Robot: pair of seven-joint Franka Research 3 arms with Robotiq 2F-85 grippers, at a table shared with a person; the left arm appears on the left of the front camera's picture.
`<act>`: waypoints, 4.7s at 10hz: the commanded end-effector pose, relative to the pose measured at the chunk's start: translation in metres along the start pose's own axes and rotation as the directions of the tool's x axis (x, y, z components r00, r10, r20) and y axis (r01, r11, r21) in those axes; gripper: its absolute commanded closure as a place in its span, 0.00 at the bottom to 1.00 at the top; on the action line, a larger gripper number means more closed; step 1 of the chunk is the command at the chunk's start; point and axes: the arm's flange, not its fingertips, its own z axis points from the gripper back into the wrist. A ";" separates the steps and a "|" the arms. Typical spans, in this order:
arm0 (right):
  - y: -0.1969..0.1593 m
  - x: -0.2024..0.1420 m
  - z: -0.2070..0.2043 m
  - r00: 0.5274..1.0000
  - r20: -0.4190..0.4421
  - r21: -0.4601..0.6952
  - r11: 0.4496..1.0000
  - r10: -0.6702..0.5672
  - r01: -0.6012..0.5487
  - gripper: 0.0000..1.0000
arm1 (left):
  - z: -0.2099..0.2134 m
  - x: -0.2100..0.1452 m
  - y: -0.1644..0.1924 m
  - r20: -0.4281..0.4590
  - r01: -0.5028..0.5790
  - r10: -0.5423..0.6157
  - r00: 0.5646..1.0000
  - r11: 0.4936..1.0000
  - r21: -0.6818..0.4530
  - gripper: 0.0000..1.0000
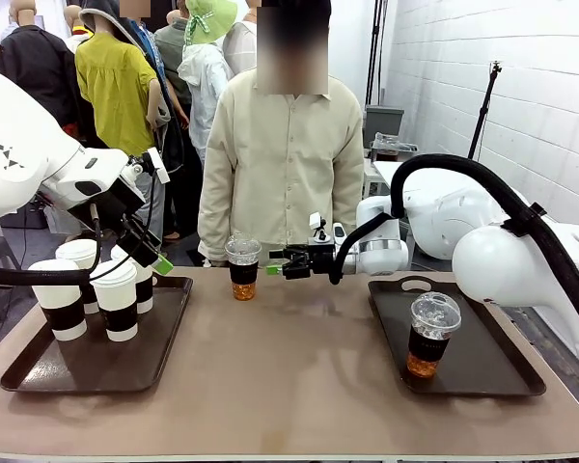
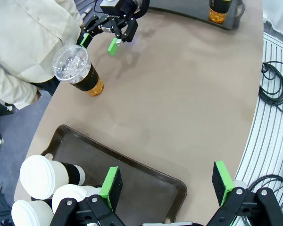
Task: Distribute the coffee onto the tray.
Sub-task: Pick up another iced Americano from the middle of the table and place it on the right Handle tray.
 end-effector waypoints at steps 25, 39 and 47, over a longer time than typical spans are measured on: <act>-0.026 -0.027 -0.071 0.996 0.051 0.050 0.997 -0.067 0.065 0.00 | 0.001 -0.001 0.002 0.008 -0.001 0.001 1.000 1.000 -0.014 0.00; -0.020 -0.023 -0.073 0.994 0.070 0.078 0.994 -0.084 0.079 0.26 | 0.001 -0.001 0.002 0.008 -0.001 0.001 1.000 1.000 -0.014 0.00; -0.019 0.014 -0.034 0.994 0.079 0.039 0.997 -0.073 0.070 0.43 | 0.001 -0.001 0.002 0.008 -0.001 0.001 1.000 1.000 -0.014 0.00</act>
